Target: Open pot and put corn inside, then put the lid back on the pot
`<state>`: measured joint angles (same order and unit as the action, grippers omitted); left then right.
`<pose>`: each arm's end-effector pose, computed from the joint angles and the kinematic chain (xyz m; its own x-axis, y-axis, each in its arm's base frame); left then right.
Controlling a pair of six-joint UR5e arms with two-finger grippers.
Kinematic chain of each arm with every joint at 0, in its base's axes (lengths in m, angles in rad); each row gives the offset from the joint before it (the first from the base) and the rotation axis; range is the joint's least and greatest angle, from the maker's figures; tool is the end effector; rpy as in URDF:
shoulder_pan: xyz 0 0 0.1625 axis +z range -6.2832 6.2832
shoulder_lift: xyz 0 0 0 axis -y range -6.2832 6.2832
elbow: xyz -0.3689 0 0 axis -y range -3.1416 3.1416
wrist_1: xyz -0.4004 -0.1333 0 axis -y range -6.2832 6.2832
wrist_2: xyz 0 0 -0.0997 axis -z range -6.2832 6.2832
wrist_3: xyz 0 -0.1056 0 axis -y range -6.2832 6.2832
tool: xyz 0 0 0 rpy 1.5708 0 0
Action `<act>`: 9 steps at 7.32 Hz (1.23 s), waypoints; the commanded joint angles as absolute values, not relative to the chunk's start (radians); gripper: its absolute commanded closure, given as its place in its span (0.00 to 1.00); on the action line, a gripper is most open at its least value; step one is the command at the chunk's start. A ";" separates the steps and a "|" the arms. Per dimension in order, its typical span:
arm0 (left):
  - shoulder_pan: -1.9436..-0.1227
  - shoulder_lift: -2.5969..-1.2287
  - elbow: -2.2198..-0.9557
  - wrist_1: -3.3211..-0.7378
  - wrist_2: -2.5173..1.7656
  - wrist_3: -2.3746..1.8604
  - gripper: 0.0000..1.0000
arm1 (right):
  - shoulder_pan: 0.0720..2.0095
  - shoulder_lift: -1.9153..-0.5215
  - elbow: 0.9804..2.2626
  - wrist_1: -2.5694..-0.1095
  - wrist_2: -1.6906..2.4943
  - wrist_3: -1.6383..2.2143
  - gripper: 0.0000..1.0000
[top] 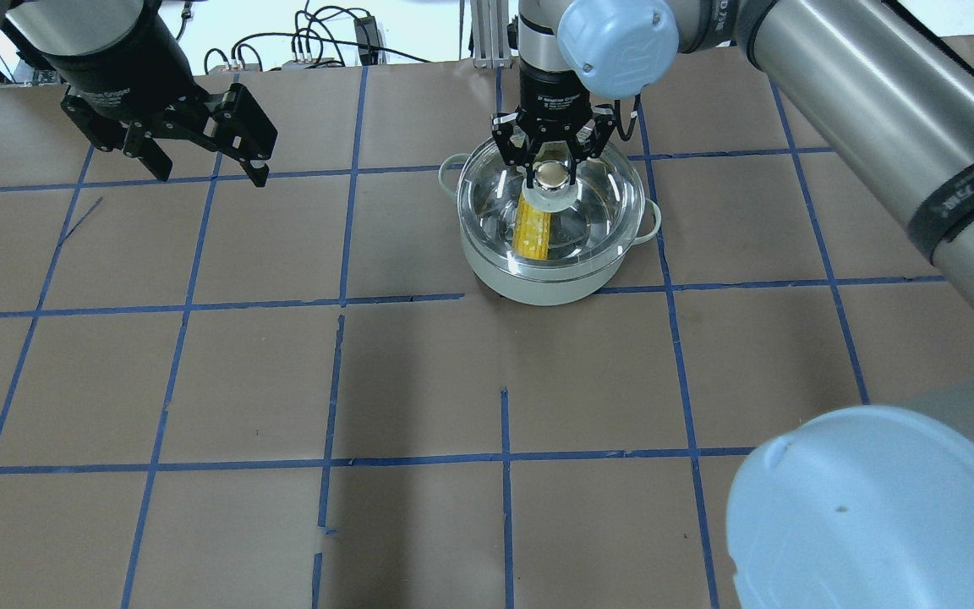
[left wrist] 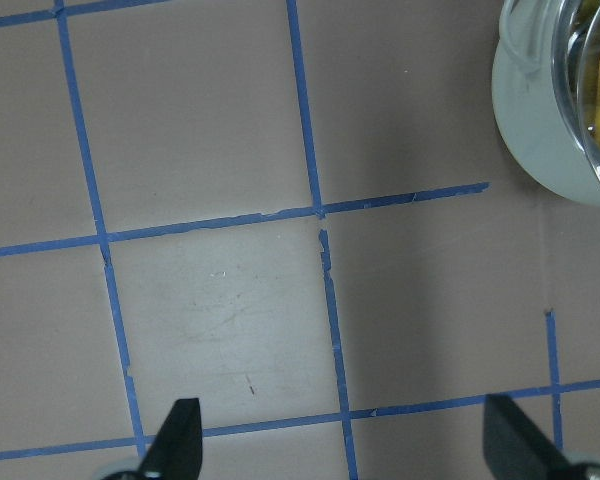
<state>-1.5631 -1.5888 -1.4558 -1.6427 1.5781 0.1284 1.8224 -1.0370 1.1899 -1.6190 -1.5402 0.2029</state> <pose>-0.1286 -0.5085 0.4671 -0.9927 0.1202 -0.0105 0.1204 0.9924 -0.0239 0.2994 -0.6164 0.3037 -0.9989 -0.0466 -0.0087 -0.0473 0.9930 0.1085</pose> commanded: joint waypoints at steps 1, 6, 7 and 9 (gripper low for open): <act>-1.551 -1.579 -1.468 -1.644 1.578 0.141 0.00 | 1.822 -1.031 1.187 -1.629 -1.539 0.202 0.59; -1.551 -1.572 -1.479 -1.643 1.585 0.147 0.00 | 1.822 -0.994 1.147 -1.624 -1.539 0.204 0.59; -1.551 -1.572 -1.480 -1.643 1.585 0.147 0.00 | 1.819 -0.993 1.147 -1.621 -1.539 0.204 0.59; -1.549 -1.572 -1.480 -1.635 1.585 0.149 0.00 | 1.819 -0.989 1.147 -1.624 -1.540 0.201 0.59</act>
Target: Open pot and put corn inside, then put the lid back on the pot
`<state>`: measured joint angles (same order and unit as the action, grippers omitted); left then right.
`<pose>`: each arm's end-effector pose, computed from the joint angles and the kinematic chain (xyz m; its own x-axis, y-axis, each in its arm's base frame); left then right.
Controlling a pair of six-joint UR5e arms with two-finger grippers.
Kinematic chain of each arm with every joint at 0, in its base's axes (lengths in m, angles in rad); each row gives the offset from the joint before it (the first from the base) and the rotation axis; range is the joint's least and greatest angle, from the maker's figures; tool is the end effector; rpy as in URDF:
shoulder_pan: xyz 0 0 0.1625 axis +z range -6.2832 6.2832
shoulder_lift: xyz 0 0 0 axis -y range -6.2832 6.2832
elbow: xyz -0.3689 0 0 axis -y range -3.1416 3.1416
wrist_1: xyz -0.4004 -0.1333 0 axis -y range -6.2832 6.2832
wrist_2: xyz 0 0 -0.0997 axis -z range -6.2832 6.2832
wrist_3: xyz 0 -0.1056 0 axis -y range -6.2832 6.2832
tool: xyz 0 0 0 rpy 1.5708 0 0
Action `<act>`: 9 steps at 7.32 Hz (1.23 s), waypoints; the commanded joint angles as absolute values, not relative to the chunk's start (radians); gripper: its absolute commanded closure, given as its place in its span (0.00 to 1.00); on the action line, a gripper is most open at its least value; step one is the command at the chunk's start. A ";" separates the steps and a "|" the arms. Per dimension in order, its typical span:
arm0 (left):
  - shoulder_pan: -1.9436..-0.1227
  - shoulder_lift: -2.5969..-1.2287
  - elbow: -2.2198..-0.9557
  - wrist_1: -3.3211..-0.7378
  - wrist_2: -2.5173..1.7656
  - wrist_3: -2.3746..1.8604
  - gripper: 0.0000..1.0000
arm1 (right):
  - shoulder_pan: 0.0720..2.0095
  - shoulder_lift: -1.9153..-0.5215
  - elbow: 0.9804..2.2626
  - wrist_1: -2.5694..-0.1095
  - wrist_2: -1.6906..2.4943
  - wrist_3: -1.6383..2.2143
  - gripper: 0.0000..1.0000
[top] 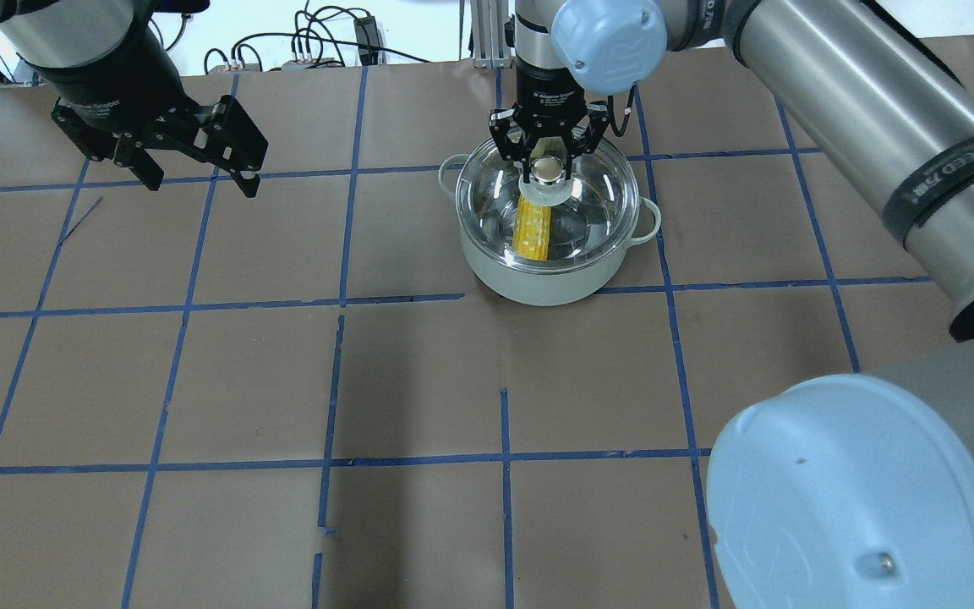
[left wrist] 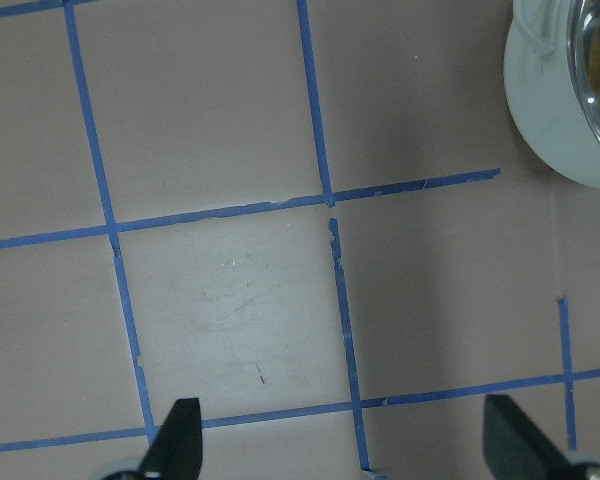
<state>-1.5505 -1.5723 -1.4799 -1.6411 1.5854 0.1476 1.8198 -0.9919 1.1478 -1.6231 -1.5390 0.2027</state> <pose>-0.1216 -0.5036 0.4635 -0.9918 0.1267 -0.0172 0.1269 0.9918 -0.0167 0.3014 -0.6308 0.2938 -0.9990 -0.0441 -0.0102 -0.0449 0.9932 0.1077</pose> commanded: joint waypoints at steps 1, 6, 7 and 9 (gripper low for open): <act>-1.551 -1.572 -1.482 -1.637 1.585 0.147 0.00 | 1.819 -0.989 1.147 -1.624 -1.540 0.199 0.59; -1.552 -1.572 -1.482 -1.638 1.589 0.147 0.00 | 1.818 -0.992 1.147 -1.640 -1.549 0.202 0.42; -1.552 -1.572 -1.482 -1.638 1.589 0.147 0.00 | 1.818 -0.992 1.147 -1.640 -1.549 0.207 0.42; -1.552 -1.571 -1.482 -1.638 1.592 0.147 0.00 | 1.818 -0.994 1.146 -1.640 -1.548 0.206 0.47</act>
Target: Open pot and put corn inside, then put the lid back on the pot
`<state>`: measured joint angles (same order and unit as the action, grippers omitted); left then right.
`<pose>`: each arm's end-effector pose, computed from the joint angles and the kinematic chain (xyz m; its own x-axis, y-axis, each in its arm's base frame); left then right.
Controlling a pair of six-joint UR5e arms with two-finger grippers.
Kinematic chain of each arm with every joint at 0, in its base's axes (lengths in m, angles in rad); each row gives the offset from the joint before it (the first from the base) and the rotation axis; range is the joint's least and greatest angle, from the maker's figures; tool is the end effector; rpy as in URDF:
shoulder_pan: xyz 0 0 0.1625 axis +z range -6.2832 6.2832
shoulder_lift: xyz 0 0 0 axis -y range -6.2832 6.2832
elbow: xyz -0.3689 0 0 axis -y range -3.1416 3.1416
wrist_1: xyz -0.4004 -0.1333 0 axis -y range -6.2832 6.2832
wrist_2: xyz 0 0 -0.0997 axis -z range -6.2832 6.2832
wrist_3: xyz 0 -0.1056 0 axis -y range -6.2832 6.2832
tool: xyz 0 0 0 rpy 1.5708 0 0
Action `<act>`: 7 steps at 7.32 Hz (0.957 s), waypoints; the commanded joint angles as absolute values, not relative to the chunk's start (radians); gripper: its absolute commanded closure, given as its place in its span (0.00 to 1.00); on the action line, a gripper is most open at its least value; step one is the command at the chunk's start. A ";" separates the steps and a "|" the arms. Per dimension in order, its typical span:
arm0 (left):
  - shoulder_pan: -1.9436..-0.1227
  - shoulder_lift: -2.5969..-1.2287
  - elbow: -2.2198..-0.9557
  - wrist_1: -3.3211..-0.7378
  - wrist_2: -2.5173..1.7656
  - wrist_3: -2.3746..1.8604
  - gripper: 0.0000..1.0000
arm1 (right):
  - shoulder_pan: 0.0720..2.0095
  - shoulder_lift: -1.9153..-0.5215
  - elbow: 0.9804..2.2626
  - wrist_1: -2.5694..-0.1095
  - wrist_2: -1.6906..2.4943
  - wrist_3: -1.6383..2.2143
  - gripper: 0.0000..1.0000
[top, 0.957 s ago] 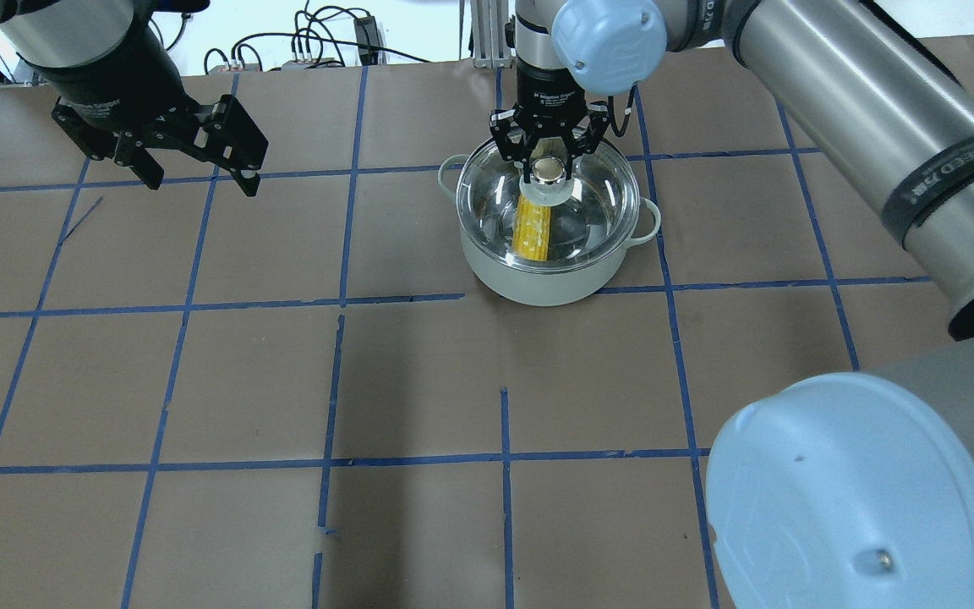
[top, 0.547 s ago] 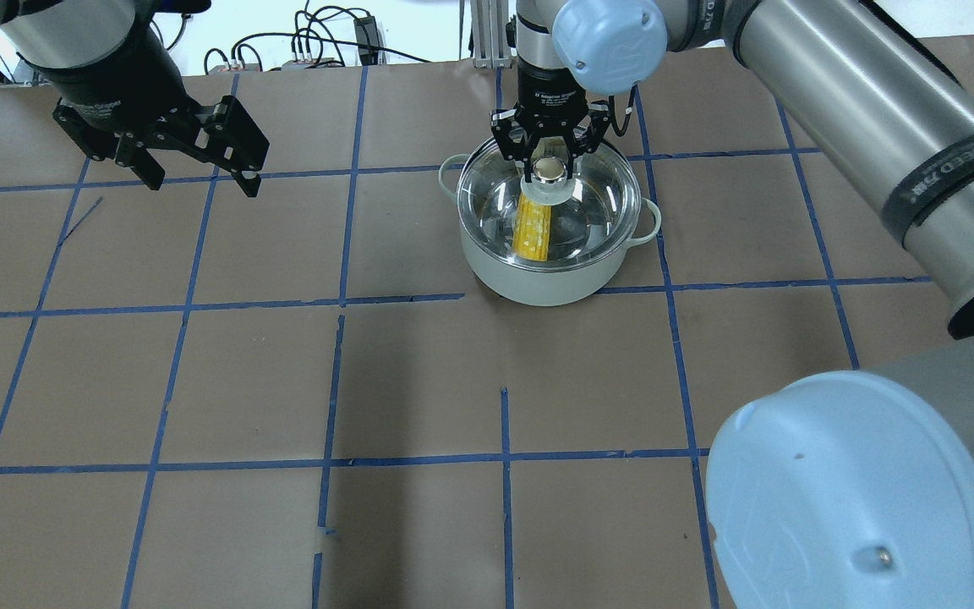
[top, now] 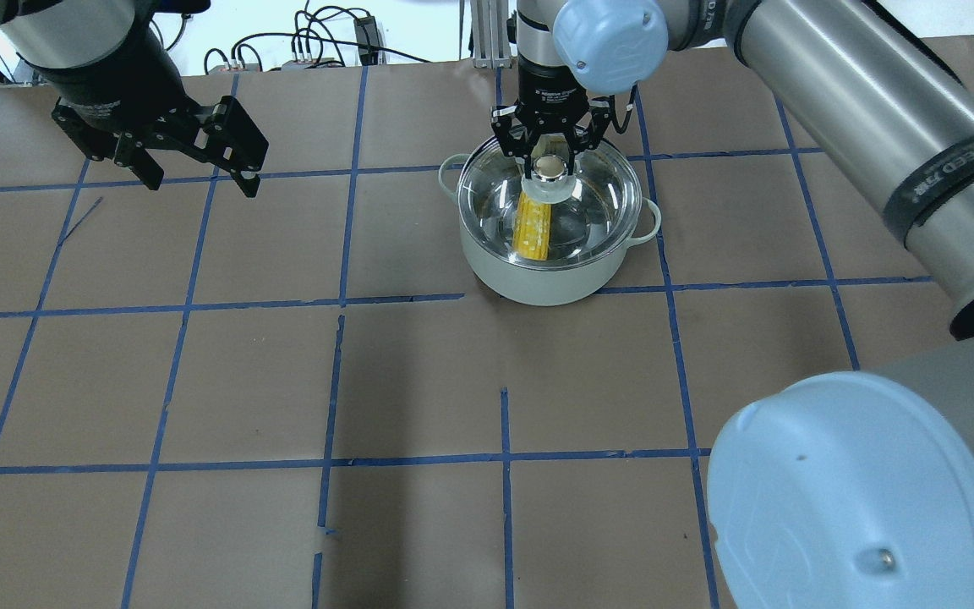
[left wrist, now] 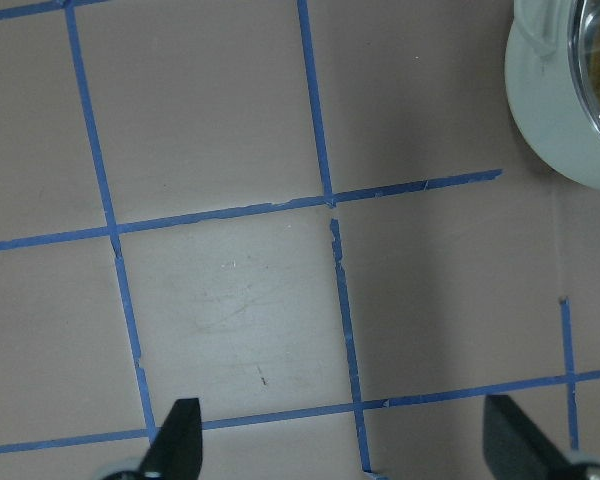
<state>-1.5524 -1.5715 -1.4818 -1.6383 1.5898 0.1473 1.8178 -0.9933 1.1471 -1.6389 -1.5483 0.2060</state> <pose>-0.1221 -0.5033 0.4632 -0.9915 0.1281 -0.0218 0.1285 0.9915 -0.0178 0.2996 -0.6333 0.2965 -0.9992 -0.0398 -0.0044 -0.0401 0.9953 0.0884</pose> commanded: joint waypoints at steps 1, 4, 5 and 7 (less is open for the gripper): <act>-1.552 -1.571 -1.482 -1.638 1.592 0.147 0.00 | 1.819 -0.996 1.146 -1.640 -1.548 0.204 0.47; -1.552 -1.572 -1.482 -1.638 1.592 0.147 0.00 | 1.819 -0.994 1.146 -1.640 -1.546 0.204 0.53; -1.552 -1.572 -1.482 -1.638 1.592 0.147 0.00 | 1.819 -0.994 1.146 -1.640 -1.546 0.203 0.54; -1.552 -1.571 -1.482 -1.638 1.595 0.147 0.00 | 1.819 -0.999 1.144 -1.640 -1.546 0.201 0.55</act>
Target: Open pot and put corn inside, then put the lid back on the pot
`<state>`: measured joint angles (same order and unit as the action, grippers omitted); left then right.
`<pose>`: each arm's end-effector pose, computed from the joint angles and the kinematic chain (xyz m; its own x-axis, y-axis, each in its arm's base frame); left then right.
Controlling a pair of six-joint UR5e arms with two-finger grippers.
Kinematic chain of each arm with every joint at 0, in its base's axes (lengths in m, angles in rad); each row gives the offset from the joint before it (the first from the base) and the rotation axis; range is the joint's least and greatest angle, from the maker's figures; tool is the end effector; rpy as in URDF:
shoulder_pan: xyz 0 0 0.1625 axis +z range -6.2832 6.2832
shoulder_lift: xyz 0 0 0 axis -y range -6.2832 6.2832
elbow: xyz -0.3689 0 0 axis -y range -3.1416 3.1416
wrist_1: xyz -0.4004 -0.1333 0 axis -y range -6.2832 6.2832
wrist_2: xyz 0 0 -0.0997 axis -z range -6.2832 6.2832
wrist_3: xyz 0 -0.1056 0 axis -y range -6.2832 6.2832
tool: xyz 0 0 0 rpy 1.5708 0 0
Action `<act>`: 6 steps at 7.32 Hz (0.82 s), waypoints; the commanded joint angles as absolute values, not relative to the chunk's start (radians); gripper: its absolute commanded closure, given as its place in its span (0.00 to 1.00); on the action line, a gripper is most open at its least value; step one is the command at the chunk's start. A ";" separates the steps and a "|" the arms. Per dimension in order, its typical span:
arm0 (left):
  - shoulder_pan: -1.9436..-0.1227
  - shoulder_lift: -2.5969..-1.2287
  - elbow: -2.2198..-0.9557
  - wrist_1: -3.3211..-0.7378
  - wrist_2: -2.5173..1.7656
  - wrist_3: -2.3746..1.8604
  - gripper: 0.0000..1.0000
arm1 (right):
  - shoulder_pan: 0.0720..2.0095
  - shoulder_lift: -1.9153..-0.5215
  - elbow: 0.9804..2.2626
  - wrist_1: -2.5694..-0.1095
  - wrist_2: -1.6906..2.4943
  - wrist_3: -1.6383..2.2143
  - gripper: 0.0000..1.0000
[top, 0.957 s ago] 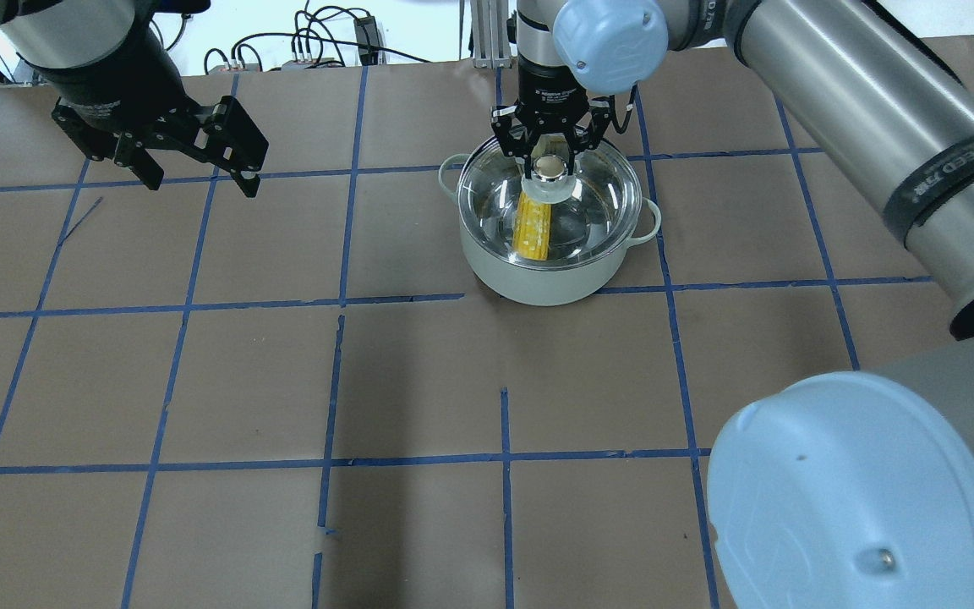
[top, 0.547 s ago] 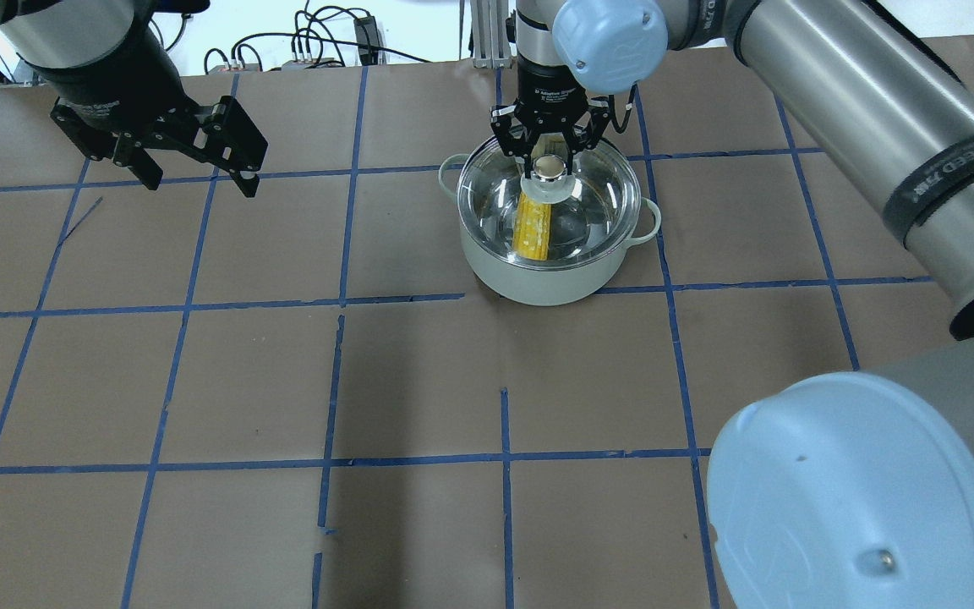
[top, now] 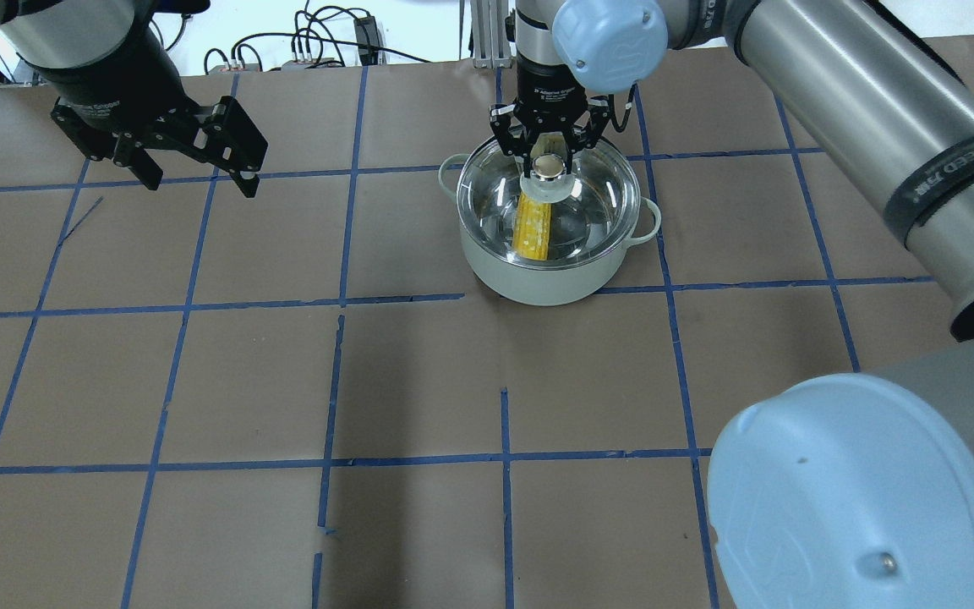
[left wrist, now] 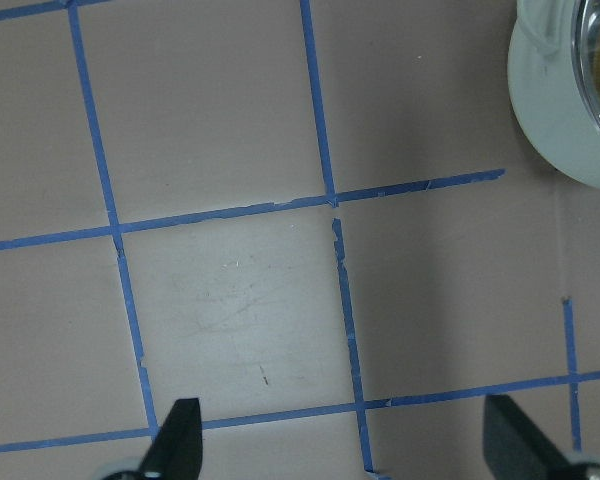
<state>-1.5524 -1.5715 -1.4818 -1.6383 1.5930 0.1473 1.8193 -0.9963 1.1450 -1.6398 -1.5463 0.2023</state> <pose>-0.1217 -0.5033 0.4632 -0.9915 0.1281 -0.0250 0.1285 0.9916 -0.0173 0.3008 -0.6329 0.2997 -0.9990 -0.0449 -0.0079 -0.0454 0.9955 0.0829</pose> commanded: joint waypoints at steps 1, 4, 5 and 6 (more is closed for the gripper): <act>-1.554 -1.572 -1.482 -1.638 1.595 0.147 0.00 | 1.819 -0.999 1.146 -1.640 -1.546 0.201 0.55; -1.554 -1.571 -1.482 -1.638 1.595 0.147 0.00 | 1.819 -0.997 1.146 -1.652 -1.546 0.201 0.56; -1.554 -1.571 -1.482 -1.638 1.595 0.147 0.00 | 1.819 -0.999 1.146 -1.654 -1.546 0.199 0.56; -1.554 -1.571 -1.482 -1.638 1.595 0.147 0.00 | 1.819 -0.999 1.146 -1.654 -1.546 0.201 0.56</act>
<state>-1.5539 -1.5708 -1.4818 -1.6383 1.5953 0.1472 1.8193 -0.9979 1.1459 -1.6523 -1.5462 0.2001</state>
